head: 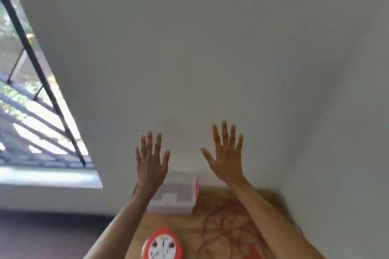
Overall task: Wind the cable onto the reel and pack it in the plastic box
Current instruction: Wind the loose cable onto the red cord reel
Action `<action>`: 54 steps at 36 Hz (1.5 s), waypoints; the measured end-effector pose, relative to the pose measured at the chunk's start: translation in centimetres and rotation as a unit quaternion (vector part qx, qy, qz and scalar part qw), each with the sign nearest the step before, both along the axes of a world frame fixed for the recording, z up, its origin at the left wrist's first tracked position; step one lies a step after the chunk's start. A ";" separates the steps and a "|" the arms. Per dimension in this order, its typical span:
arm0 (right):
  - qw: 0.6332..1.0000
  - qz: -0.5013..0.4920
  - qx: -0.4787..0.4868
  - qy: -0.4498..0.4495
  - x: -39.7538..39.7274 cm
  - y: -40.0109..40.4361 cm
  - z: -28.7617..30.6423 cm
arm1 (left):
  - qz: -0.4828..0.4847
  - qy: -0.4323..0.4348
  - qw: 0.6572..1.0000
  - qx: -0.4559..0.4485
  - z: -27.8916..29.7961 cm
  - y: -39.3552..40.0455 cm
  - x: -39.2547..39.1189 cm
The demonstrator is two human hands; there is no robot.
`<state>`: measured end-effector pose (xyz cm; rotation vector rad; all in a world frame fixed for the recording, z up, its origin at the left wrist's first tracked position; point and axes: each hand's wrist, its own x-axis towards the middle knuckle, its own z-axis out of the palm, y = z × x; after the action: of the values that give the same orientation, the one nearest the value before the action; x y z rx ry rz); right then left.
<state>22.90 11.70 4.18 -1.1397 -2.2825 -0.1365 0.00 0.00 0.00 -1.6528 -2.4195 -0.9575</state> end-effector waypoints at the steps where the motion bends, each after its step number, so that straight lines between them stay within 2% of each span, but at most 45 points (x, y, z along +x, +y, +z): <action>1: 0.999 -0.007 -0.033 -0.023 0.0 -1.5 -2.4 | 0.004 -0.038 0.999 -0.038 -1.9 -1.8 0.2; 4: 0.989 -0.008 -0.116 -0.085 0.5 -6.7 -9.7 | -0.004 -0.048 0.991 -0.126 -8.9 -8.1 1.3; 7: 0.969 0.045 -0.203 -0.134 1.9 -11.7 -15.4 | -0.009 -0.031 0.979 -0.200 -14.0 -12.9 2.1; 9: 0.950 0.092 -0.255 -0.158 2.7 -14.3 -18.2 | 0.001 -0.061 0.949 -0.310 -16.2 -14.8 2.3; 11: 0.917 0.126 -0.327 -0.189 2.9 -16.4 -20.4 | 0.032 -0.096 0.926 -0.363 -18.2 -15.9 2.4; 14: 0.884 0.153 -0.350 -0.270 2.3 -18.6 -22.9 | 0.065 -0.187 0.913 -0.356 -18.9 -17.1 2.8; 16: 0.875 0.145 -0.348 -0.305 1.5 -19.7 -23.5 | 0.092 -0.286 0.900 -0.316 -18.8 -17.2 3.0; 17: 0.873 0.138 -0.352 -0.308 1.1 -20.1 -23.6 | 0.111 -0.357 0.885 -0.278 -18.5 -17.0 3.0; 19: 0.874 0.129 -0.359 -0.302 0.3 -20.4 -23.7 | 0.162 -0.503 0.828 -0.187 -17.6 -16.2 2.9; 20: 0.875 0.124 -0.362 -0.298 0.0 -20.5 -23.7 | 0.175 -0.548 0.800 -0.172 -17.1 -15.8 2.7; 22: 0.879 0.110 -0.373 -0.274 -0.3 -20.3 -23.7 | 0.149 -0.566 0.784 -0.209 -16.7 -15.3 1.8; 24: 0.887 0.095 -0.382 -0.242 -0.8 -20.0 -23.3 | 0.113 -0.554 0.783 -0.260 -16.6 -15.5 0.9; 26: 0.890 0.090 -0.392 -0.214 -1.3 -19.6 -22.8 | 0.094 -0.561 0.777 -0.270 -16.5 -15.7 0.4; 30: 0.919 0.122 -0.309 -0.214 -1.9 -19.1 -21.8 | 0.046 -0.571 0.800 -0.181 -16.1 -16.0 0.7; 34: 0.930 0.191 -0.233 -0.210 -2.6 -19.0 -20.4 | -0.020 -0.511 0.847 -0.147 -14.8 -16.4 0.8; 38: 0.947 0.195 -0.162 -0.198 -2.5 -18.8 -19.1 | -0.023 -0.471 0.873 -0.125 -12.9 -16.4 0.1; 44: 0.948 0.190 -0.214 -0.138 -4.2 -18.2 -15.1 | -0.020 -0.429 0.900 -0.082 -9.3 -15.7 -0.8; 46: 0.955 0.190 -0.188 -0.131 -4.8 -17.6 -13.4 | -0.005 -0.445 0.893 -0.064 -8.0 -15.3 -1.1; 50: 0.968 0.191 -0.123 -0.110 -5.6 -16.7 -9.5 | -0.016 -0.525 0.851 -0.001 -5.3 -15.4 -1.4; 54: 0.968 0.221 -0.115 -0.014 -5.4 -16.3 -6.2 | -0.077 -0.560 0.824 0.020 -2.8 -15.9 -1.7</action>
<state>17.51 -4.61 -2.04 -0.7079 -2.5655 0.2920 -1.66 -15.90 -2.81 -1.4593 -2.7440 -2.5605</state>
